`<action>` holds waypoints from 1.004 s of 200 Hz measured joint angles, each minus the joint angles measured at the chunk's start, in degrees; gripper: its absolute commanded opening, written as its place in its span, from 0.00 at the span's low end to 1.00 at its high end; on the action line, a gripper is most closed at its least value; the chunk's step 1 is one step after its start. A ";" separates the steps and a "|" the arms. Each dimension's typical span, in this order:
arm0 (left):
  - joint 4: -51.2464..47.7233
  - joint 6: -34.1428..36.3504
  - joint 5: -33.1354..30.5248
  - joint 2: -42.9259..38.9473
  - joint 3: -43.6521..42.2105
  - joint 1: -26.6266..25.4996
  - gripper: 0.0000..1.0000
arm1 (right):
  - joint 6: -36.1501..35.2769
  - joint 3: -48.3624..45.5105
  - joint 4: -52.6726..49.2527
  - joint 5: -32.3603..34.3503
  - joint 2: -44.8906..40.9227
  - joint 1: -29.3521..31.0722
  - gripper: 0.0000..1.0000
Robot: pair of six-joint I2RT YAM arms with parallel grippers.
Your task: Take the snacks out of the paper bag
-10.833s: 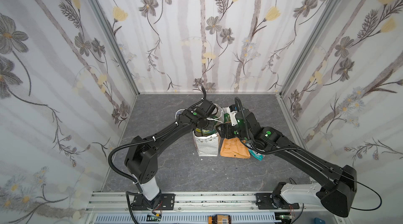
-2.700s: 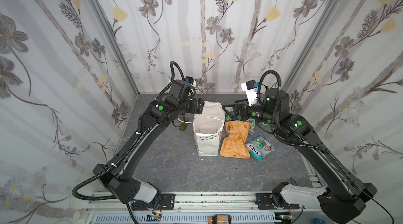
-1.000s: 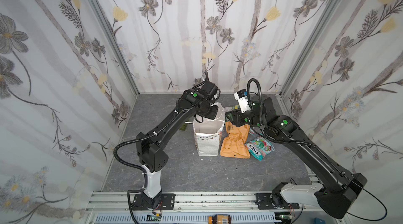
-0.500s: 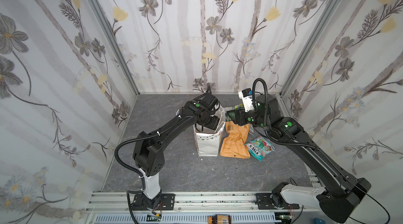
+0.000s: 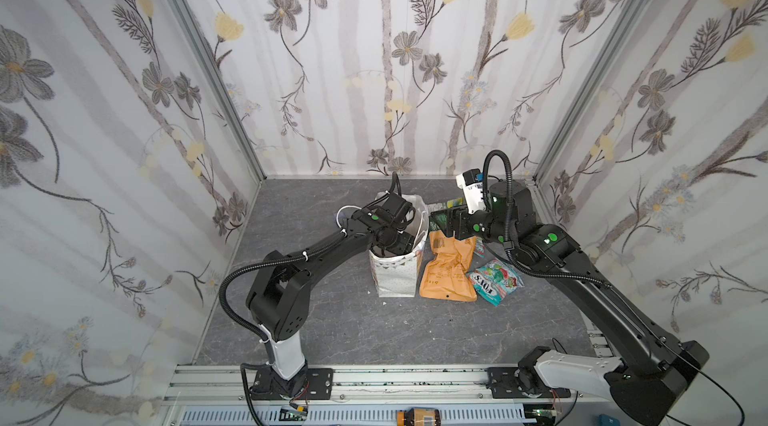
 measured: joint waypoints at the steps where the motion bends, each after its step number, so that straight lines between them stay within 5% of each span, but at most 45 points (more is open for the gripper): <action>1: 0.20 0.00 -0.07 0.00 -0.24 0.00 0.75 | 0.00 -0.04 0.00 0.00 -0.02 -0.02 0.78; 83: 8.85 -0.04 -0.68 2.05 -7.58 0.00 0.79 | 0.48 -4.24 1.68 -0.66 -0.98 -1.36 0.99; 139: 12.02 -0.96 -0.59 4.55 -9.99 0.00 0.78 | 1.14 -4.76 2.58 -1.95 -0.61 -1.36 1.00; 201: 14.16 -2.21 -0.59 7.96 -10.14 0.00 0.63 | 2.45 -6.38 4.20 -2.84 -0.52 -1.36 1.00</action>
